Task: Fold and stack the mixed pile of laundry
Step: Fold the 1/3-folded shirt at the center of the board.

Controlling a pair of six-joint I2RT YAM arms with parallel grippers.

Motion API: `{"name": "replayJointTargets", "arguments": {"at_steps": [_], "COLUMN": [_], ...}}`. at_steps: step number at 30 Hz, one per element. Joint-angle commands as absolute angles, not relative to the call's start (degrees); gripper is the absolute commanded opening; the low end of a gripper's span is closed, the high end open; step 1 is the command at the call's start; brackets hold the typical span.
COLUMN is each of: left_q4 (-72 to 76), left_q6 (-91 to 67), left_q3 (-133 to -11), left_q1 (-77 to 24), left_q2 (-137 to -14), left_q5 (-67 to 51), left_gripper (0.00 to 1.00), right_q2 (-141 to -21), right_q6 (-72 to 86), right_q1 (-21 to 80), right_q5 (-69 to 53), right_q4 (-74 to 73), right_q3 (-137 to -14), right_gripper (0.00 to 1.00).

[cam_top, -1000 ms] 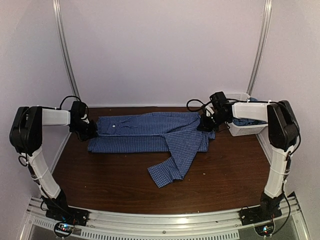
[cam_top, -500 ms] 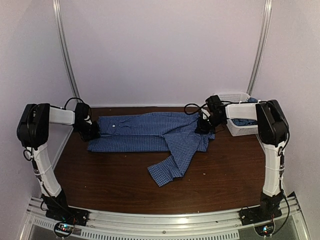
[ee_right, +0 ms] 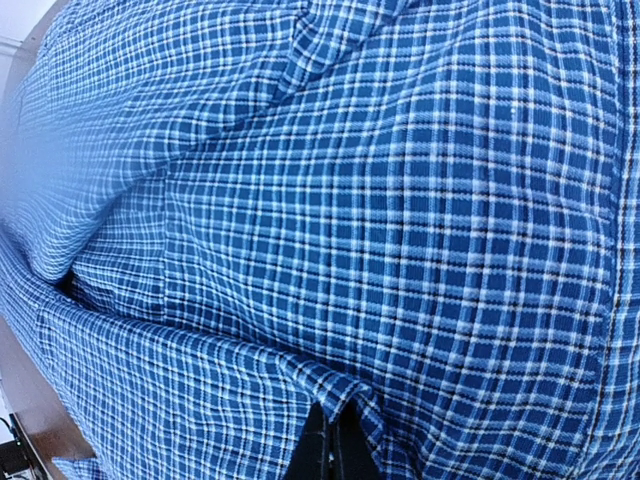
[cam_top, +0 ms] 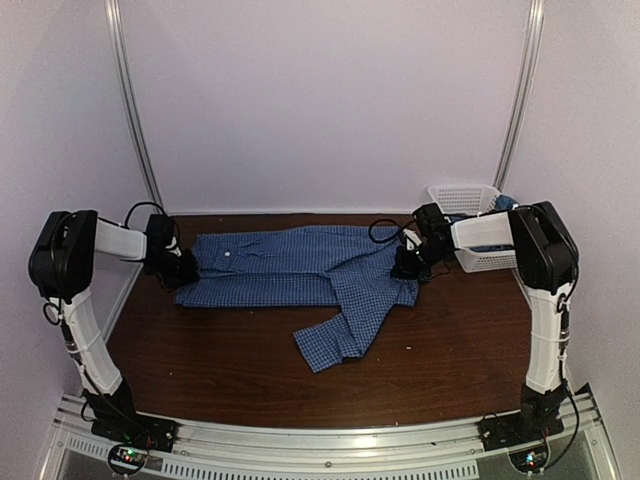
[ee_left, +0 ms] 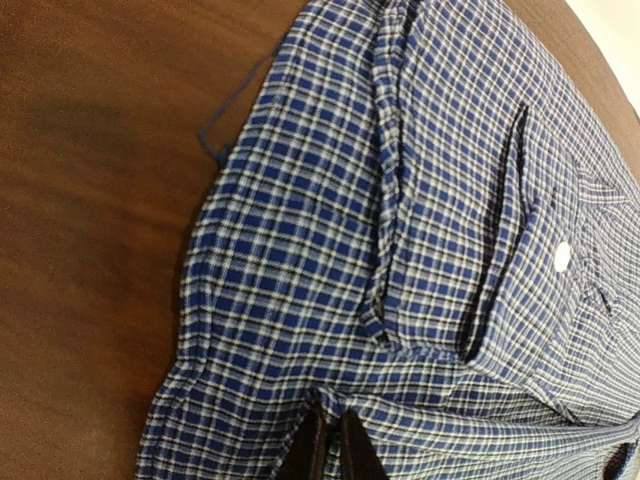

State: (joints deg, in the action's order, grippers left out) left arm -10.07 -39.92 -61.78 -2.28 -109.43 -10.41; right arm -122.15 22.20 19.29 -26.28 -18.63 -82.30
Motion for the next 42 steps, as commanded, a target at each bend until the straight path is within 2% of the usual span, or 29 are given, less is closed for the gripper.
{"name": "replayJointTargets", "arguments": {"at_steps": [1, 4, 12, 21, 31, 32, 35, 36, 37, 39, 42], "left_q4": [-13.2, -13.6, -18.1, -19.9, -18.0, -17.7, -17.5, -17.5, -17.5, -17.6, -18.5], "left_q6": [-39.6, -39.1, -38.4, -37.5, -36.7, -36.7, -36.7, -36.7, -36.6, -36.4, -35.6], "left_q3": [-54.5, -52.0, -53.1, -57.0, -59.4, -59.4, -59.4, -59.2, -59.0, -58.4, -57.0], "left_q1": [-1.9, -1.9, -1.8, 0.8, 1.2, 1.2, 1.2, 1.2, 1.2, 1.2, 1.2], "left_q2": [-105.4, -101.9, -95.1, -95.6, -102.0, -102.3, -102.4, -101.9, -101.1, -98.5, -93.4], "left_q5": [-9.6, -8.9, -6.9, -6.1, -7.8, -7.8, -7.5, -7.4, -7.3, -7.0, -7.5], "left_gripper": [0.06, 0.00, 0.00, 0.00, 0.00, 0.02, 0.17, 0.21, 0.26, 0.42, 0.55], "right_q2": [-117.7, -112.7, -105.3, -109.7, -118.9, -118.9, -117.0, -115.6, -113.8, -109.6, -102.8], "right_q6": [22.5, 23.4, 23.8, 22.3, 20.6, 20.5, 20.3, 20.2, 20.0, 19.4, 18.7], "right_q1": [21.0, 22.5, 23.3, 23.3, 23.1, 23.1, 23.0, 22.9, 22.8, 22.5, 22.3], "right_q5": [-25.4, -25.4, -23.7, -22.6, -23.1, -23.1, -23.9, -23.8, -24.0, -24.0, -24.8], "right_q4": [-20.6, -19.8, -22.9, -25.7, -27.5, -27.5, -27.6, -27.9, -28.2, -28.7, -29.1], "right_q3": [-74.2, -69.4, -68.0, -75.9, -84.3, -84.4, -84.2, -83.9, -83.3, -81.5, -76.9], "right_gripper": [0.00, 0.00, 0.00, 0.00, 0.00, 0.03, 0.29, 0.42, 0.47, 0.53, 0.57]}}
